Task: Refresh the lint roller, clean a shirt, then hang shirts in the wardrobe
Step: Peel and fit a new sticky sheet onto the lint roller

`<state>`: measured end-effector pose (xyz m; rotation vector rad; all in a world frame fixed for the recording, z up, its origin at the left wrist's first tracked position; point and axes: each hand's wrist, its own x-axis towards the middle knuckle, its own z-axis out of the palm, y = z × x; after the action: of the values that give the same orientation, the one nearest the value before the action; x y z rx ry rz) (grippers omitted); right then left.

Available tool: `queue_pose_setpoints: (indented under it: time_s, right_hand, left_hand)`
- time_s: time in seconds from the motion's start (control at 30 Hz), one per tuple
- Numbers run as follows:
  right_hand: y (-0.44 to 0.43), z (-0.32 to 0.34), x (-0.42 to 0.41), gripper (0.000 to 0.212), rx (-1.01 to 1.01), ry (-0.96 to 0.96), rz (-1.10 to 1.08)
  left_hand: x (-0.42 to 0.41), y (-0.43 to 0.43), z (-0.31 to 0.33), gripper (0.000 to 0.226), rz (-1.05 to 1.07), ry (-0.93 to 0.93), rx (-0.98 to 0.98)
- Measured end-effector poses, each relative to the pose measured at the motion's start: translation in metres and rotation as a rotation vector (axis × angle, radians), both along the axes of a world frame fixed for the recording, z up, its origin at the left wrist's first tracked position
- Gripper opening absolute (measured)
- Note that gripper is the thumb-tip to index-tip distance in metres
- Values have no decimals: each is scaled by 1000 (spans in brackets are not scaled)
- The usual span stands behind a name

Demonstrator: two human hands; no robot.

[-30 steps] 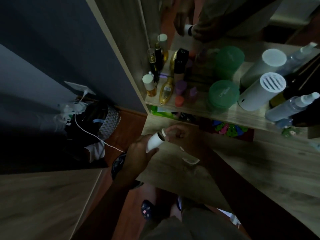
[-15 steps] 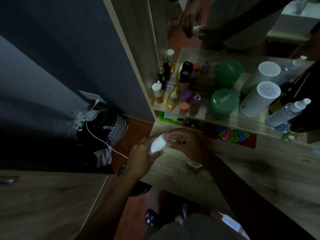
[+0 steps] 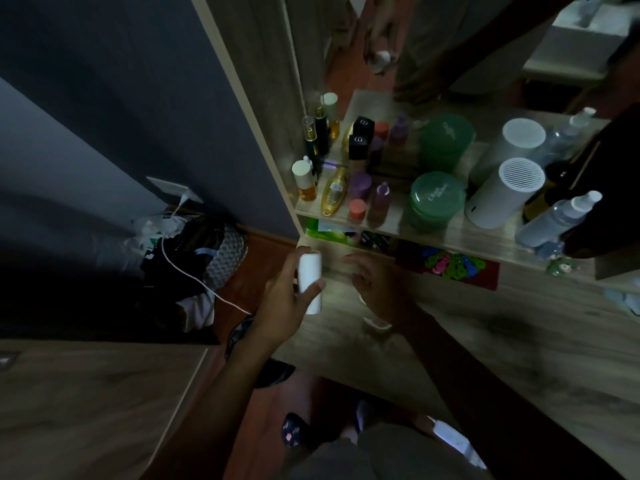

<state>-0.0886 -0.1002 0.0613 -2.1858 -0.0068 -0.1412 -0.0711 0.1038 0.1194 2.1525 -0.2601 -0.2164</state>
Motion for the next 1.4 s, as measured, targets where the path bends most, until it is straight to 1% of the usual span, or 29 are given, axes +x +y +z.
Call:
queue_pose_setpoints:
  time_s: [0.07, 0.13, 0.2, 0.27, 0.33, 0.4, 0.5, 0.6, 0.73, 0.87, 0.9, 0.97, 1.0, 1.1, 1.2, 1.3, 1.4]
  right_hand:
    - [-7, -33, -3, 30, -144, 44, -66]
    - [-11, -60, -4, 30, -217, 100, -115]
    - [-15, -65, -5, 39, -233, 303, -65]
    - [-16, -71, -5, 45, -325, 516, 13]
    - [-15, -80, -5, 49, -485, 590, 84]
    - [-12, -89, -6, 47, -561, 577, 64]
    - [-7, -87, -9, 38, -472, 544, 8]
    - [-7, -88, -10, 34, -495, 534, -23]
    - [-7, -89, -12, 31, -361, 542, -52]
    - [-10, -85, -11, 17, -327, 594, -35]
    - [-11, -83, -10, 20, -300, 576, -48]
    - [-13, -82, -7, 36, -224, 536, -38]
    - [-13, -77, -6, 37, -136, 541, -39]
    - [-9, -37, -5, 16, 189, 526, -108]
    - [-7, 1, -6, 18, 445, 480, -126]
    - [1, 31, -8, 17, 606, 432, -104]
    - [14, 50, -9, 14, 667, 391, -82]
  left_hand:
    - [2, 0, -4, 51, 52, 54, -61]
    - [4, -2, -7, 52, 136, 166, -160]
    - [6, -4, -8, 51, 242, 305, -268]
    - [8, -6, -7, 50, 334, 419, -372]
    - [9, -8, -5, 51, 391, 498, -446]
    - [9, -9, -4, 50, 422, 547, -490]
    - [9, -9, -4, 49, 460, 584, -525]
    - [9, -9, -4, 49, 459, 590, -533]
    - [6, -10, -5, 47, 482, 598, -549]
    - [4, -9, -9, 47, 511, 620, -569]
    - [4, -8, -10, 48, 522, 631, -590]
    - [5, -4, -11, 50, 547, 649, -638]
    - [5, -3, -11, 51, 554, 659, -660]
    - [6, 0, -9, 52, 543, 670, -696]
    - [8, 4, -6, 49, 566, 653, -695]
    - [8, 6, 0, 49, 600, 669, -723]
    - [8, 3, 6, 48, 594, 681, -751]
